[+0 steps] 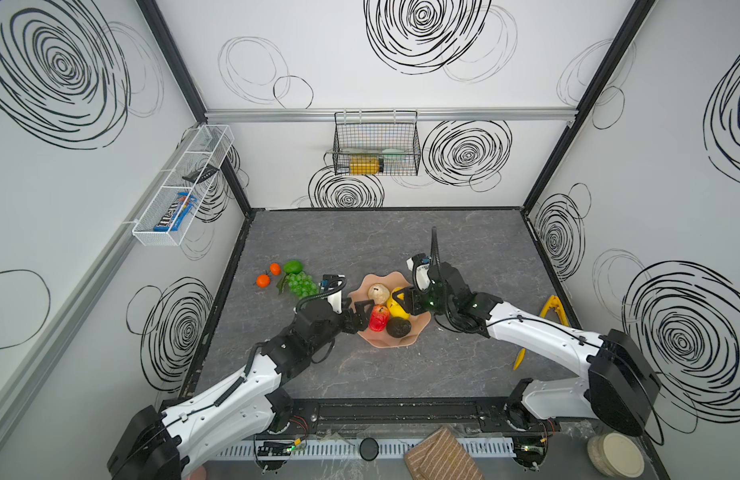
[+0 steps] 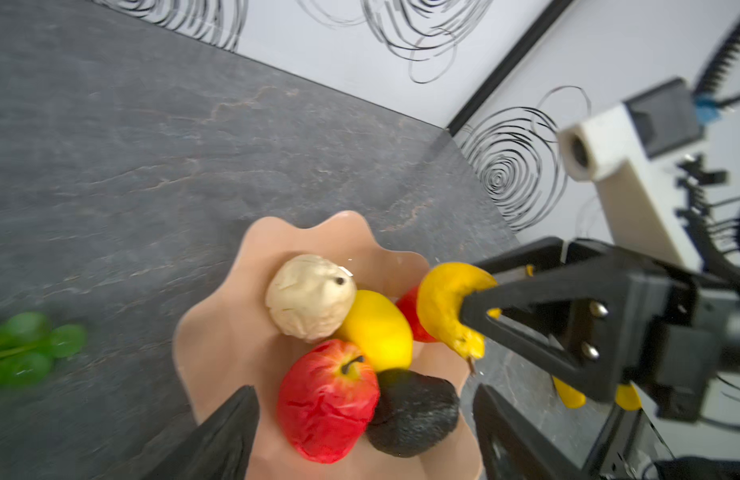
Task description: Place and organize the fake fruits in the fruit bowl
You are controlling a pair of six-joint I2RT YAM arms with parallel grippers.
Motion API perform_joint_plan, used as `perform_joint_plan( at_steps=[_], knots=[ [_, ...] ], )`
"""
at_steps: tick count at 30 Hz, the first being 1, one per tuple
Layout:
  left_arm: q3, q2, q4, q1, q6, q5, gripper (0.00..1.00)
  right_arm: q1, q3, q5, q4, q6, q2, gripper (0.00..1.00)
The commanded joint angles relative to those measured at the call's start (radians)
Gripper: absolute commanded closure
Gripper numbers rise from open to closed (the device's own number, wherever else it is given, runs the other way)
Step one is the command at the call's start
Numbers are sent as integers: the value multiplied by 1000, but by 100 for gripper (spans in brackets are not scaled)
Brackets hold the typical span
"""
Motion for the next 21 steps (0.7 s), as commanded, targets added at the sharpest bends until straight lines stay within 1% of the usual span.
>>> perform_joint_plan(
  at_steps=[1, 5, 7, 9, 17, 21],
  knots=[
    [-19, 8, 204, -81, 169, -78, 14, -17, -33, -95, 89, 137, -42, 62],
    [-67, 22, 350, -156, 298, -113, 14, -29, -61, -147, 156, 210, -80, 62],
    [-90, 44, 434, -180, 361, -133, 14, -31, -63, -166, 172, 224, -92, 62],
    [-90, 81, 476, -194, 402, -147, 14, -30, -62, -187, 174, 240, -102, 62],
    [-47, 224, 594, -227, 457, -218, 16, -12, -102, -248, 237, 310, -127, 62],
    [-29, 263, 629, -227, 462, -233, 20, 6, -108, -242, 241, 315, -135, 62]
  ],
)
